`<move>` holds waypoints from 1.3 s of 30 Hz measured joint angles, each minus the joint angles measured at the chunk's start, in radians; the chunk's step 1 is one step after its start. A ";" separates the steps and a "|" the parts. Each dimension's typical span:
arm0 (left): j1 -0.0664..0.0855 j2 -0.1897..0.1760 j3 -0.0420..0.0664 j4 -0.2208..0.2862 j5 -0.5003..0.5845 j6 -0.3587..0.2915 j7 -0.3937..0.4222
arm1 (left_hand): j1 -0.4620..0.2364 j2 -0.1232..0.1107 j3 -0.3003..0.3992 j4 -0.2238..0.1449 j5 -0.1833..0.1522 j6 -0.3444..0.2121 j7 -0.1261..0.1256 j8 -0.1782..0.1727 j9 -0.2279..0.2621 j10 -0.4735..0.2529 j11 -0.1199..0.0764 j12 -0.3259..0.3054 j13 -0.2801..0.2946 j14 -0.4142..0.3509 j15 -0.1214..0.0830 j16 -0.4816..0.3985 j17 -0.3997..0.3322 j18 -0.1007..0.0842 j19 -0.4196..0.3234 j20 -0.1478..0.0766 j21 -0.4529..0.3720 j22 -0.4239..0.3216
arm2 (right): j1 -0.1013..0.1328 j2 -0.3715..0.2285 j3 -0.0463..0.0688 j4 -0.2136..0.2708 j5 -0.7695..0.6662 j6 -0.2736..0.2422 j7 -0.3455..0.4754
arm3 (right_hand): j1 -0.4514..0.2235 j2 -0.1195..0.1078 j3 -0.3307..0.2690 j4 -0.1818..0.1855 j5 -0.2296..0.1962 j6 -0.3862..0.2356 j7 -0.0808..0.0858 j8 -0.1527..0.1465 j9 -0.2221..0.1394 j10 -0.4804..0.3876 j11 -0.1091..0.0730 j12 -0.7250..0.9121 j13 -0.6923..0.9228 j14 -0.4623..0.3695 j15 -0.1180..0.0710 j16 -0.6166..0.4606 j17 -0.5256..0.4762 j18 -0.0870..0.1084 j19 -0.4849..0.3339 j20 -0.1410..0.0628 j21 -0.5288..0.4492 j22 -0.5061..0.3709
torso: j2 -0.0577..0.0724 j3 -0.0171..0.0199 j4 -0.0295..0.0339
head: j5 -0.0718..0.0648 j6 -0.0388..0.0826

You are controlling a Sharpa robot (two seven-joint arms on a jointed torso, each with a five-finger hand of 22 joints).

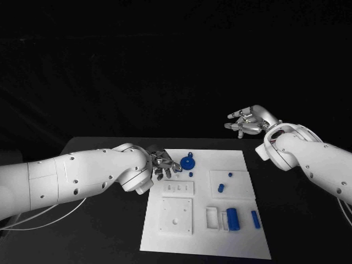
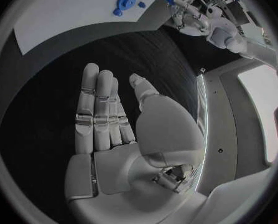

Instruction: Assemble the parts on the task board

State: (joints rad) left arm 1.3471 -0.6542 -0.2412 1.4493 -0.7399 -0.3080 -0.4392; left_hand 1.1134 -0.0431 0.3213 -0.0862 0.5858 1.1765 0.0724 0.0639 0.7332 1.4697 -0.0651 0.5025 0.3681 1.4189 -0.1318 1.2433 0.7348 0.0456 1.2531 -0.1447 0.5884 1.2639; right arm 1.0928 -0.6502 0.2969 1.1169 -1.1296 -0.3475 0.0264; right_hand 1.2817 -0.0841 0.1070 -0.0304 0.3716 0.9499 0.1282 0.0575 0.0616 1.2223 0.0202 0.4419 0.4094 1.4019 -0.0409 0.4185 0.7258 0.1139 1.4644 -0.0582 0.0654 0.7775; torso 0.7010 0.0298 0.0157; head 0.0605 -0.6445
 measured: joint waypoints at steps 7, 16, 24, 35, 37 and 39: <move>-0.024 0.018 0.000 -0.021 -0.022 -0.011 -0.014 | -0.010 -0.010 0.024 -0.019 0.000 0.000 0.000 0.000 0.020 0.000 0.000 0.011 -0.001 0.002 -0.001 0.008 0.017 0.000 0.004 0.004 -0.009 0.010 | 0.018 0.043 0.001 -0.053 0.137 -0.047 0.031 | -0.050 -0.006 0.087 -0.016 0.031 0.017 0.006 0.000 0.000 0.114 0.027 -0.372 -0.325 0.041 0.015 -0.157 -0.028 -0.008 -0.004 0.014 0.000 -0.221 | 0.001 0.0009 0.0004 | 0.005 -0.014; -0.051 0.035 0.000 -0.043 -0.030 -0.009 -0.022 | -0.010 -0.021 0.033 -0.019 -0.001 0.001 -0.001 -0.001 0.021 0.000 0.000 0.022 0.003 0.006 -0.003 0.019 0.033 0.000 0.009 -0.002 -0.020 0.024 | 0.024 0.074 0.001 -0.080 0.322 -0.081 0.088 | -0.026 0.025 0.030 -0.040 0.000 -0.194 0.041 0.000 -0.009 -0.218 0.128 -0.377 -0.349 -0.292 0.171 -0.352 -0.593 0.010 -0.439 0.202 -0.001 -0.643 | 0.001 -0.0003 0.0010 | 0.002 -0.025; -0.065 0.044 0.000 -0.055 -0.029 0.000 -0.023 | -0.009 -0.021 0.034 -0.020 -0.008 0.005 -0.001 -0.003 0.021 0.000 0.000 0.028 0.005 0.008 -0.002 0.023 0.042 0.000 0.012 0.002 -0.028 0.033 | 0.025 0.083 0.000 -0.089 0.465 -0.082 0.148 | -0.021 0.050 -0.003 -0.058 -0.011 -0.198 0.038 0.000 -0.009 -0.294 0.145 -0.385 -0.354 -0.380 0.193 -0.352 -0.665 0.049 -0.523 0.259 0.004 -0.711 | 0.000 -0.0011 0.0007 | 0.002 -0.033; -0.077 0.050 0.000 -0.066 -0.031 0.029 -0.030 | -0.005 -0.017 0.035 -0.022 -0.014 0.006 0.000 -0.001 0.021 0.000 0.000 0.033 0.005 0.008 -0.001 0.027 0.044 0.000 0.012 0.002 -0.031 0.040 | 0.025 0.093 0.000 -0.095 0.514 -0.079 0.171 | -0.021 0.050 -0.010 -0.065 -0.011 -0.204 0.044 0.000 -0.009 -0.341 0.149 -0.385 -0.355 -0.418 0.194 -0.358 -0.666 0.080 -0.536 0.286 0.004 -0.711 | 0.000 0.0007 0.0000 | -0.002 -0.044; -0.078 0.051 0.000 -0.067 -0.032 0.031 -0.031 | -0.005 -0.017 0.035 -0.022 -0.014 0.006 0.000 -0.001 0.021 0.000 0.000 0.033 0.004 0.008 -0.001 0.027 0.044 0.000 0.012 0.002 -0.031 0.041 | 0.025 0.094 -0.001 -0.095 0.514 -0.079 0.171 | -0.021 0.050 -0.010 -0.065 -0.011 -0.204 0.044 0.000 -0.009 -0.341 0.149 -0.385 -0.355 -0.418 0.194 -0.358 -0.666 0.080 -0.537 0.287 0.004 -0.711 | 0.000 0.0007 -0.0005 | -0.003 -0.046; -0.079 0.053 0.000 -0.067 -0.034 0.034 -0.033 | -0.004 -0.016 0.035 -0.022 -0.014 0.006 0.000 -0.001 0.021 0.000 0.000 0.033 0.004 0.008 -0.001 0.027 0.046 0.000 0.012 0.002 -0.035 0.042 | 0.026 0.095 -0.001 -0.096 0.515 -0.079 0.170 | -0.021 0.050 -0.010 -0.065 -0.011 -0.204 0.044 0.000 -0.009 -0.344 0.152 -0.385 -0.355 -0.423 0.199 -0.358 -0.666 0.080 -0.537 0.287 0.004 -0.711 | 0.000 0.0007 -0.0006 | -0.003 -0.048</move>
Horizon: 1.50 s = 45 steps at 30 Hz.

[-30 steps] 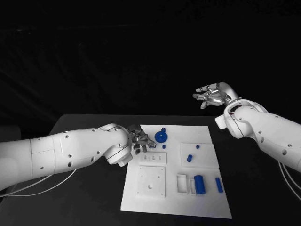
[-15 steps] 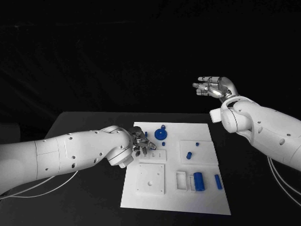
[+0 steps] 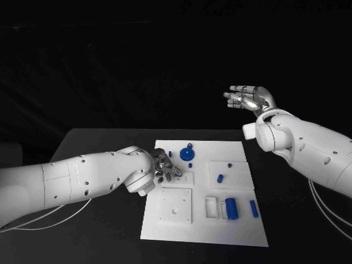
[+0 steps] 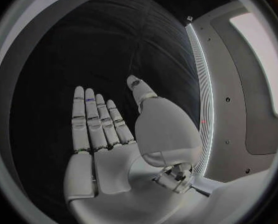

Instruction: Assemble the parts on the task board

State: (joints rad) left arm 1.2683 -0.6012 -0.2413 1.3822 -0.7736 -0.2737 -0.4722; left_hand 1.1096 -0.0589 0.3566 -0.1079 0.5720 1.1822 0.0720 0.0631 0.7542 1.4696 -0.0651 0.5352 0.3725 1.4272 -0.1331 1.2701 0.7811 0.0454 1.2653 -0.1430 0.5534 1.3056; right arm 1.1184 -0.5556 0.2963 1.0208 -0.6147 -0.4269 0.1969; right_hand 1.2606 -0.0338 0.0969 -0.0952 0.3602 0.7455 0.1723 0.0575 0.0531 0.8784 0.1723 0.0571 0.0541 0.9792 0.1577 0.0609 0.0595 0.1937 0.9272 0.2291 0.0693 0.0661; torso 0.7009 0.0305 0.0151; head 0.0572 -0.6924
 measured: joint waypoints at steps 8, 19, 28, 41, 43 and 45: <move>-0.003 0.000 0.000 -0.001 -0.014 0.016 -0.009 | -0.004 0.007 0.000 0.000 0.000 0.000 0.000 0.000 0.000 0.000 0.000 0.006 0.000 0.000 0.000 0.007 0.009 0.000 0.008 0.000 -0.008 0.003 | 0.000 0.003 0.000 -0.004 0.000 0.000 -0.003 | 0.000 0.000 0.000 0.000 0.000 -0.003 0.003 0.000 -0.001 -0.008 0.001 0.000 0.000 -0.007 0.001 0.000 0.000 0.000 -0.004 0.004 0.000 0.000 | 0.000 0.0002 0.0006 | -0.001 -0.002; -0.005 0.006 0.000 -0.007 -0.036 0.037 -0.021 | -0.006 0.008 0.000 0.000 0.002 0.000 0.000 -0.002 0.000 0.000 0.000 0.010 -0.001 0.000 0.003 0.007 0.014 0.000 0.011 0.004 -0.008 0.002 | 0.000 0.007 -0.001 -0.008 -0.007 0.000 -0.021 | 0.007 -0.007 0.008 0.008 0.010 -0.009 0.002 0.000 -0.001 -0.021 0.006 0.000 -0.001 -0.022 0.009 0.000 -0.001 -0.016 -0.009 -0.013 0.000 0.000 | 0.000 -0.0010 0.0010 | -0.001 -0.003; -0.005 0.008 0.001 -0.010 -0.047 0.054 -0.028 | -0.016 0.018 -0.004 -0.004 0.008 0.000 0.000 0.001 0.000 0.000 0.000 0.015 -0.002 0.000 0.003 0.007 0.014 0.000 0.011 0.004 -0.012 0.002 | 0.000 0.011 -0.002 -0.009 -0.015 0.000 -0.041 | 0.007 -0.007 0.028 -0.003 0.010 -0.006 0.006 0.000 -0.001 -0.026 0.012 0.000 -0.001 -0.025 0.012 0.000 -0.001 -0.016 -0.013 -0.017 0.000 0.000 | 0.000 -0.0002 0.0006 | -0.001 -0.007; -0.005 0.012 0.000 -0.017 -0.068 0.064 -0.038 | -0.020 0.014 -0.004 -0.004 0.008 0.000 0.000 0.001 0.000 0.000 0.000 0.015 -0.003 0.000 0.003 0.007 0.014 0.000 0.011 0.004 -0.016 0.002 | 0.000 0.012 -0.003 -0.008 -0.020 0.002 -0.060 | 0.007 -0.007 0.032 -0.007 0.010 -0.009 0.010 0.000 -0.001 -0.030 0.015 0.000 -0.002 -0.049 0.018 0.000 -0.002 -0.031 -0.024 -0.023 0.000 -0.001 | 0.000 0.0000 0.0003 | 0.001 -0.008; -0.005 0.013 0.000 -0.018 -0.070 0.065 -0.039 | -0.020 0.014 -0.004 -0.004 0.008 0.000 0.000 0.001 0.000 0.000 0.000 0.015 -0.003 0.000 0.004 0.007 0.014 0.000 0.011 0.004 -0.016 0.002 | 0.000 0.012 -0.003 -0.008 -0.021 0.003 -0.063 | 0.007 -0.007 0.032 -0.007 0.010 -0.009 0.010 0.000 -0.001 -0.030 0.015 0.000 -0.002 -0.050 0.019 0.000 -0.002 -0.031 -0.025 -0.022 0.000 -0.001 | 0.000 0.0000 0.0002 | 0.001 -0.008; -0.005 0.014 0.001 -0.018 -0.072 0.066 -0.040 | -0.021 0.013 -0.004 -0.004 0.008 0.000 0.000 0.000 0.000 0.001 0.001 0.015 -0.003 0.000 0.004 0.007 0.014 0.000 0.011 0.004 -0.016 0.002 | 0.000 0.013 -0.003 -0.008 -0.021 0.004 -0.065 | 0.007 -0.007 0.032 -0.007 0.010 -0.009 0.010 0.000 -0.001 -0.030 0.015 0.000 -0.002 -0.050 0.019 0.000 -0.002 -0.031 -0.025 -0.022 0.000 -0.001 | 0.000 -0.0001 0.0002 | 0.001 -0.008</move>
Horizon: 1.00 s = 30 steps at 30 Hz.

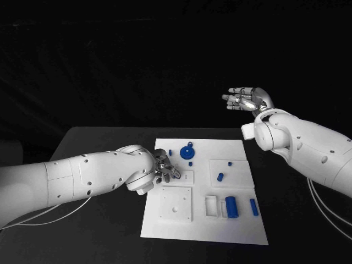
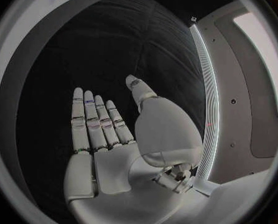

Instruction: Assemble the parts on the task board

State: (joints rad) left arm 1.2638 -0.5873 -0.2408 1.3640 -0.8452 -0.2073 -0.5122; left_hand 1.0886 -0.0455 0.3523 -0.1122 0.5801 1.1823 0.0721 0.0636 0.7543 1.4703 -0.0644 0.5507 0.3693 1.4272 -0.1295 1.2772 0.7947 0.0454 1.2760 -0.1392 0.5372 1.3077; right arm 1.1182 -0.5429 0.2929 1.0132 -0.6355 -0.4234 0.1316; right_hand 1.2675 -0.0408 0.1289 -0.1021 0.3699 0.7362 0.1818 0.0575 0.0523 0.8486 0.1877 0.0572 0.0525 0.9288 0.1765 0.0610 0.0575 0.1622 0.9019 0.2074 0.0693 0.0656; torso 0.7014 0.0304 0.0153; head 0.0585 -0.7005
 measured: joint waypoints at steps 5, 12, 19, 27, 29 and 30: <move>0.000 0.002 0.000 -0.002 -0.003 0.007 -0.003 | -0.006 0.002 0.002 -0.002 0.000 0.000 0.000 -0.001 0.000 0.000 0.000 0.000 -0.001 0.000 0.000 0.000 0.000 0.000 0.000 0.000 0.000 0.000 | -0.001 0.000 -0.001 0.001 -0.001 0.001 -0.006 | 0.000 0.000 0.000 0.000 0.000 0.000 0.000 0.000 0.000 0.000 0.000 0.000 0.000 0.000 0.000 0.000 0.000 0.000 0.000 0.000 0.000 0.000 | 0.000 -0.0005 0.0007 | 0.000 -0.002; 0.001 0.009 0.001 -0.011 -0.005 0.020 -0.005 | -0.007 0.004 0.002 -0.007 0.000 0.000 0.000 -0.003 0.014 0.000 0.000 0.000 -0.001 0.000 0.003 0.000 0.000 0.000 0.000 0.000 0.000 0.000 | -0.001 0.001 -0.001 0.004 -0.002 0.003 -0.012 | 0.000 0.000 0.000 0.000 0.000 0.000 0.000 0.000 0.000 0.000 0.000 0.000 0.000 0.000 0.000 0.000 0.000 0.000 0.000 0.000 0.000 0.000 | 0.000 -0.0009 0.0011 | -0.001 -0.003; 0.002 0.017 0.002 -0.019 -0.006 0.034 -0.008 | -0.020 0.017 0.002 -0.008 -0.005 0.000 0.000 0.002 0.059 0.000 0.000 0.006 0.000 0.003 0.000 0.009 0.011 0.000 0.000 0.000 0.000 0.000 | -0.002 0.000 -0.002 0.006 -0.004 0.003 -0.016 | 0.005 -0.005 0.005 -0.011 0.000 0.000 0.000 0.000 0.000 0.000 0.000 0.000 0.000 0.000 0.000 0.000 0.000 0.000 0.000 0.000 0.000 0.000 | 0.000 -0.0012 0.0005 | 0.000 -0.005; 0.002 0.023 0.002 -0.026 -0.006 0.053 -0.009 | -0.062 0.058 0.000 -0.015 -0.014 0.000 0.000 0.002 0.142 0.000 0.000 0.016 0.008 0.004 0.000 0.019 0.022 0.000 0.000 0.000 -0.004 0.000 | -0.007 0.000 -0.002 0.007 -0.011 0.006 -0.021 | 0.011 -0.011 0.008 -0.039 0.006 0.004 0.003 0.000 0.000 0.000 0.000 0.000 0.000 0.000 0.000 0.000 0.000 0.000 0.004 -0.004 0.000 0.000 | 0.000 -0.0006 0.0005 | 0.001 -0.006; 0.003 0.025 0.002 -0.028 -0.006 0.055 -0.009 | -0.066 0.062 -0.001 -0.016 -0.016 0.000 0.000 0.002 0.154 0.000 0.000 0.018 0.010 0.004 0.000 0.020 0.023 0.000 0.000 0.000 -0.004 0.000 | -0.008 0.000 -0.002 0.007 -0.012 0.006 -0.022 | 0.011 -0.011 0.008 -0.039 0.006 0.004 0.003 0.000 0.000 0.000 0.000 0.000 0.000 0.000 0.000 0.000 0.000 0.000 0.004 -0.004 0.000 0.000 | 0.000 -0.0005 0.0002 | 0.002 -0.006; 0.003 0.026 0.002 -0.029 -0.006 0.057 -0.010 | -0.068 0.065 -0.001 -0.016 -0.016 0.000 0.000 0.002 0.158 0.000 0.000 0.018 0.010 0.004 0.000 0.020 0.024 0.000 0.000 0.000 -0.004 0.000 | -0.008 -0.001 -0.002 0.007 -0.013 0.006 -0.023 | 0.011 -0.011 0.012 -0.043 0.006 0.004 0.003 0.000 0.000 0.000 0.000 0.000 0.000 0.000 0.000 0.000 0.000 0.000 0.004 -0.004 0.000 0.000 | 0.000 -0.0004 -0.0002 | 0.002 -0.006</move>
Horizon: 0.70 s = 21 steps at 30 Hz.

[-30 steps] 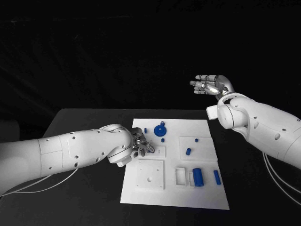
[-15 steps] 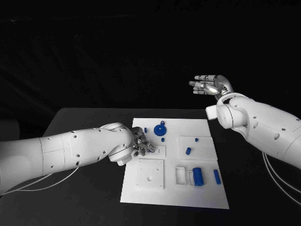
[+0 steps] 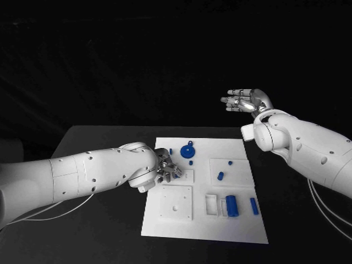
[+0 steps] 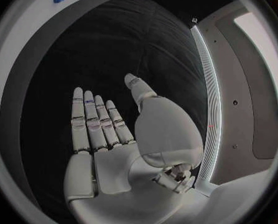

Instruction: Assemble the parts on the task board

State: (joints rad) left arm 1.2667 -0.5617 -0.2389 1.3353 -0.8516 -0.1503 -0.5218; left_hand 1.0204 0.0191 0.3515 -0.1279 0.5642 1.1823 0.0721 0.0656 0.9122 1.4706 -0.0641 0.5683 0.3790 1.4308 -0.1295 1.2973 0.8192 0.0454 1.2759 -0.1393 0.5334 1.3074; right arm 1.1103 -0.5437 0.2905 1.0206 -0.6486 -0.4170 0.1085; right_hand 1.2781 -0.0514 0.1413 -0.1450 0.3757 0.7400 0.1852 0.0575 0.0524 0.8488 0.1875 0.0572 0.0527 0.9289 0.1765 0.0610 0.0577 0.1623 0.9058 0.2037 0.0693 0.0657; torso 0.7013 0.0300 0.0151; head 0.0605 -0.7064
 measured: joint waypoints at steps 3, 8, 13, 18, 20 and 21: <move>0.000 0.002 0.000 -0.002 0.000 0.004 0.000 | -0.005 0.005 0.000 0.000 0.000 0.000 0.000 0.000 0.001 0.000 0.000 0.000 0.002 0.002 0.002 0.000 0.003 0.000 0.000 0.000 0.000 0.000 | -0.001 0.000 0.000 0.000 -0.002 0.001 -0.002 | 0.000 0.000 -0.001 -0.005 0.006 0.000 0.000 0.000 0.000 0.000 0.000 0.000 0.000 0.000 0.000 0.000 0.000 0.000 0.000 0.000 0.000 0.000 | 0.000 0.0001 -0.0003 | 0.000 0.000; 0.001 0.005 0.000 -0.007 -0.001 0.010 -0.001 | -0.018 0.015 -0.001 -0.001 0.000 0.000 0.000 0.000 0.009 0.004 -0.004 0.006 0.004 0.002 0.002 0.004 0.005 0.000 0.000 0.000 0.000 0.000 | -0.003 0.000 0.000 -0.002 -0.005 0.003 -0.004 | 0.000 0.000 0.005 -0.012 0.012 0.000 0.000 0.000 0.000 0.000 0.000 0.000 0.000 0.000 0.000 0.000 0.000 0.000 0.000 0.000 0.000 0.000 | 0.000 0.0001 -0.0001 | 0.000 0.001; 0.001 0.008 0.000 -0.011 -0.001 0.015 -0.001 | -0.026 0.015 0.014 -0.017 -0.004 0.001 0.000 0.000 0.015 0.007 0.000 0.006 0.004 0.003 0.003 0.011 0.007 0.000 0.000 0.000 0.000 0.000 | -0.007 0.000 -0.001 -0.003 -0.007 0.004 -0.006 | 0.000 0.000 0.006 -0.018 0.012 0.000 0.000 0.000 0.000 0.000 0.000 0.000 0.000 0.000 0.000 0.000 0.000 0.000 0.000 0.000 0.000 0.000 | 0.000 0.0000 0.0000 | 0.000 0.001; 0.002 0.011 0.001 -0.015 -0.001 0.020 -0.001 | -0.031 0.012 0.024 -0.027 -0.001 0.001 0.001 -0.001 0.022 0.007 0.000 0.006 0.004 0.003 0.003 0.011 0.009 0.000 0.000 0.000 0.000 0.000 | -0.011 0.000 -0.002 -0.006 -0.009 0.007 -0.009 | 0.000 0.000 0.006 -0.018 0.012 0.000 0.000 0.000 0.000 0.000 0.000 0.000 0.000 0.000 0.000 0.000 0.000 0.000 0.000 0.000 0.000 0.000 | 0.000 -0.0001 0.0000 | -0.001 0.001; 0.003 0.013 0.000 -0.017 -0.001 0.024 -0.002 | -0.031 0.013 0.026 -0.029 0.002 0.001 0.001 -0.001 0.023 0.007 0.000 0.010 0.004 0.003 0.004 0.011 0.010 0.000 0.000 0.000 0.000 0.000 | -0.012 0.000 -0.002 -0.007 -0.010 0.008 -0.010 | 0.000 0.000 0.006 -0.018 0.012 0.000 0.000 0.000 0.000 0.000 0.000 0.000 0.000 0.000 0.000 0.000 0.000 0.000 0.000 0.000 0.000 0.000 | 0.000 -0.0001 0.0000 | -0.001 0.001; 0.004 0.015 0.000 -0.018 -0.001 0.026 -0.002 | -0.031 0.013 0.026 -0.029 0.002 0.001 0.001 -0.001 0.023 0.008 0.000 0.010 0.004 0.003 0.004 0.011 0.010 -0.001 0.000 0.000 0.000 0.000 | -0.012 0.000 -0.002 -0.007 -0.010 0.008 -0.010 | 0.000 0.000 0.006 -0.018 0.012 0.000 0.000 0.000 0.000 0.000 0.000 0.000 0.000 0.000 0.000 0.000 0.000 0.000 0.000 0.000 0.000 0.000 | 0.000 -0.0001 0.0000 | -0.001 0.001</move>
State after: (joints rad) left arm 1.2704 -0.5467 -0.2385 1.3170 -0.8521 -0.1244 -0.5236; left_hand 0.9889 0.0316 0.3774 -0.1567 0.5662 1.1836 0.0734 0.0645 0.9348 1.4781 -0.0640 0.5787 0.3827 1.4342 -0.1260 1.3082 0.8288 0.0448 1.2759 -0.1393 0.5334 1.3073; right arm 1.0980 -0.5439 0.2882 1.0133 -0.6583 -0.4087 0.0981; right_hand 1.2781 -0.0514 0.1477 -0.1631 0.3873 0.7400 0.1851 0.0575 0.0524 0.8489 0.1875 0.0572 0.0528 0.9289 0.1764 0.0610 0.0578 0.1624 0.9058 0.2038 0.0693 0.0658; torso 0.7012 0.0299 0.0151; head 0.0599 -0.7051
